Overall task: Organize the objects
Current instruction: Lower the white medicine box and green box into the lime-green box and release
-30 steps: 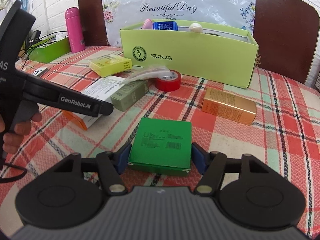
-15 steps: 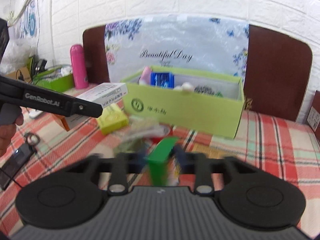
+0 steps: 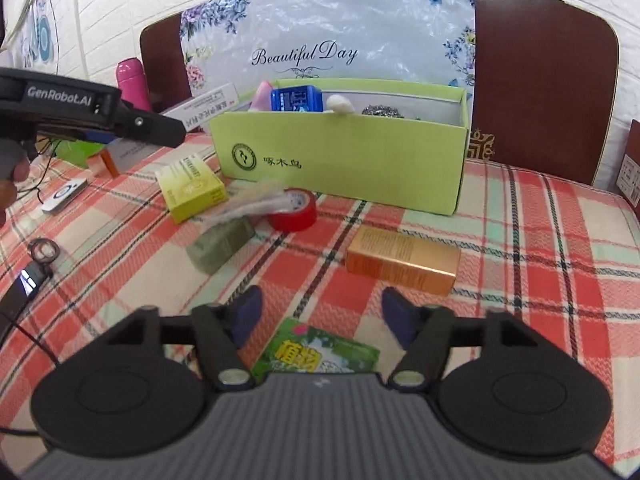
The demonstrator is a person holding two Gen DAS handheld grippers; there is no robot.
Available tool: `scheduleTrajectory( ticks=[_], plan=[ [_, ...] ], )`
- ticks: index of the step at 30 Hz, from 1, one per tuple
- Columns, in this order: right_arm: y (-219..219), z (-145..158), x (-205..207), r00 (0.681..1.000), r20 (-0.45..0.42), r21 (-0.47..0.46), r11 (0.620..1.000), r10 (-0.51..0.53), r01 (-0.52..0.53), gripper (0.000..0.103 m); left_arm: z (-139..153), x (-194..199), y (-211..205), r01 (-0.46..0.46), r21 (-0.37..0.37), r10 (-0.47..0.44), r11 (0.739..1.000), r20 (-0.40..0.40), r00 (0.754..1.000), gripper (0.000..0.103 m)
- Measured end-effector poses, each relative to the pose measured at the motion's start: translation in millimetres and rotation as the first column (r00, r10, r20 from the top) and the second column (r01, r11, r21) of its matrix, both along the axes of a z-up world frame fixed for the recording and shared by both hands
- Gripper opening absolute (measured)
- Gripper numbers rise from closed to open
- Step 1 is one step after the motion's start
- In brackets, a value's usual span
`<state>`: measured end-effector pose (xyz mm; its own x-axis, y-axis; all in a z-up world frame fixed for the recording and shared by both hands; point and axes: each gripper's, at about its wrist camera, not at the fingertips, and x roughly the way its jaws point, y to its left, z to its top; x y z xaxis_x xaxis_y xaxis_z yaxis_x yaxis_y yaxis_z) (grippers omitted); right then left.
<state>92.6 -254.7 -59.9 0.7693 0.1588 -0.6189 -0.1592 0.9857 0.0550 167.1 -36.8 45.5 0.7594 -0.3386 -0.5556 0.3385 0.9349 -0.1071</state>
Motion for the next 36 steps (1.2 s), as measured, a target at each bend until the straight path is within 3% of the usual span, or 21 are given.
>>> scheduleTrajectory(
  ticks=[2, 5, 8, 10, 12, 16, 22, 29, 36],
  plan=[
    [-1, -4, -7, 0.999, -0.026, -0.014, 1.000, 0.021, -0.021, 0.070, 1, 0, 1, -0.002, -0.004, 0.002, 1.000, 0.000, 1.000, 0.068],
    [-6, -12, -17, 0.996, -0.085, 0.025, 1.000, 0.018, -0.016, 0.085, -1, 0, -2, 0.003, -0.007, -0.003, 1.000, -0.005, 1.000, 0.068],
    [-4, -19, -22, 0.994, -0.105, 0.032, 0.999, 0.000, 0.004, 0.086, -2, -2, -10, 0.019, -0.002, -0.019, 1.000, -0.009, 1.000, 0.068],
    [0, -22, -21, 0.994, -0.110, 0.022, 1.000, -0.008, 0.010, 0.083, -2, -5, -13, 0.031, 0.006, -0.031, 1.000, -0.005, 1.000, 0.068],
    [6, -25, -21, 0.994, -0.109, -0.010, 1.000, -0.001, 0.000, 0.069, 0, -5, -14, 0.036, 0.012, -0.036, 0.999, 0.002, 0.999, 0.068],
    [9, -19, -20, 0.996, -0.085, -0.030, 0.999, 0.019, -0.021, 0.065, 7, 0, -13, 0.022, 0.013, -0.022, 1.000, 0.017, 1.000, 0.068],
    [-1, 20, -6, 0.997, 0.078, -0.019, 1.000, -0.020, 0.022, 0.065, 28, 17, -24, 0.025, -0.003, -0.025, 1.000, 0.072, 0.997, 0.068],
    [-12, 69, 44, 0.958, 0.279, -0.037, 0.996, -0.064, 0.077, 0.065, 51, 57, -53, 0.039, -0.014, -0.036, 0.999, 0.148, 0.988, 0.068],
    [-26, 78, 115, 0.927, 0.360, -0.047, 0.990, -0.106, 0.132, 0.065, 47, 106, -69, 0.002, -0.067, 0.009, 0.998, 0.169, 0.986, 0.068]
  ],
)
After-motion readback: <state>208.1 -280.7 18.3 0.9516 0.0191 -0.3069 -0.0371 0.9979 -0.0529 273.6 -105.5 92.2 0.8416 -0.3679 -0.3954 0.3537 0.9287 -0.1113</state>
